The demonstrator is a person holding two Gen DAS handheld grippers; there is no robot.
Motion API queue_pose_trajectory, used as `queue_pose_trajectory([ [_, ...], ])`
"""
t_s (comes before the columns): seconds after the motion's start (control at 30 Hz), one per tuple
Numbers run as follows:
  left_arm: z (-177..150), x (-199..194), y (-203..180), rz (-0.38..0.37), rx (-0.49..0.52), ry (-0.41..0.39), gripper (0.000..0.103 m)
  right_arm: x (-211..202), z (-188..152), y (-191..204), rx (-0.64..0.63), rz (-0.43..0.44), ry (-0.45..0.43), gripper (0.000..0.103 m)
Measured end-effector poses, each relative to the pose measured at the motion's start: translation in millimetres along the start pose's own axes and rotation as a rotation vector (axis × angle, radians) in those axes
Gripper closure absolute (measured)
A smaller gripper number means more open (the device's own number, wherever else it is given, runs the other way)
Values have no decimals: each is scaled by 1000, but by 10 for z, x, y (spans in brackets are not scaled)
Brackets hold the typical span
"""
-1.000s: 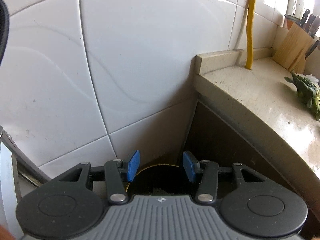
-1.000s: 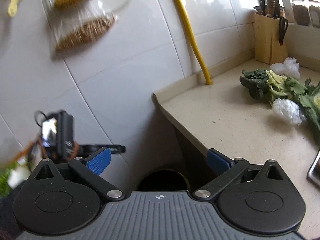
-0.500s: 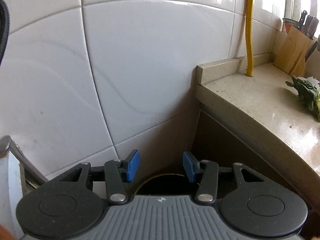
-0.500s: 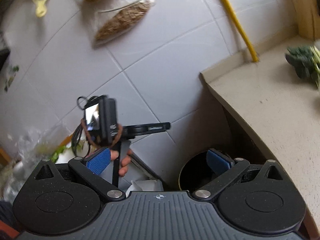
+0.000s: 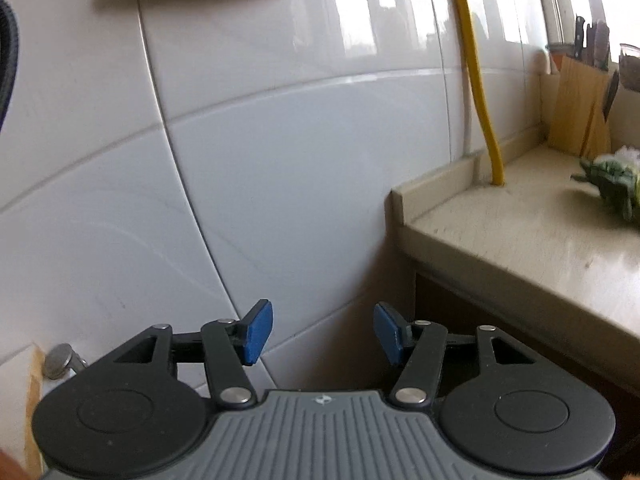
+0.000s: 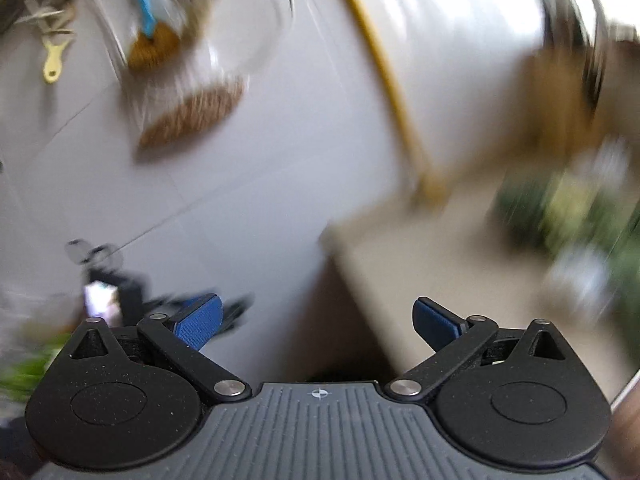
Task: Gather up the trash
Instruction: 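Lift both open tools from the bin back over the vegetable pile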
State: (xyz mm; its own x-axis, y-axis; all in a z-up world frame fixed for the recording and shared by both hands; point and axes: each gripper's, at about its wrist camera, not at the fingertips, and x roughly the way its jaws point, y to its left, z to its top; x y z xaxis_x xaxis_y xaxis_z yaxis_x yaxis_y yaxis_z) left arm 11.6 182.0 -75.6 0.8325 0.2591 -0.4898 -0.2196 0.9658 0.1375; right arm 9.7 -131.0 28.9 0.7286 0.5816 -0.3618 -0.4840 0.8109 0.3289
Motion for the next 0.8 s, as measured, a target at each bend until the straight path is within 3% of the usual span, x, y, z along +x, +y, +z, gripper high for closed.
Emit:
queue_pose_trajectory([
  [0.07,51,-63,-51,-22,-37,-13,42,-154,125,33,-99,-110,-126,0],
  [0.13,116,-98,-138,-66,-79,-20,39,-222,210,-65,-95,-175,-175,0],
  [0.23,265,-120,-401,-147,-78,-29,39,-88,252,-449,112,-125,-22,0],
  [0.27,321,-145,-504,-170,-65,-43,39,-67,221,-543,145,-147,-4,0],
  [0.37,503,-204,-837,-248,-25,-83,33,-121,209,-738,118,-265,-21,0],
  [0.5,748,-197,-1250,-384,-10,-94,31,-347,280,-882,-9,-414,-139,0],
  [0.8,998,-127,-2076,-536,74,-70,31,-546,119,-1444,84,-500,-65,0],
])
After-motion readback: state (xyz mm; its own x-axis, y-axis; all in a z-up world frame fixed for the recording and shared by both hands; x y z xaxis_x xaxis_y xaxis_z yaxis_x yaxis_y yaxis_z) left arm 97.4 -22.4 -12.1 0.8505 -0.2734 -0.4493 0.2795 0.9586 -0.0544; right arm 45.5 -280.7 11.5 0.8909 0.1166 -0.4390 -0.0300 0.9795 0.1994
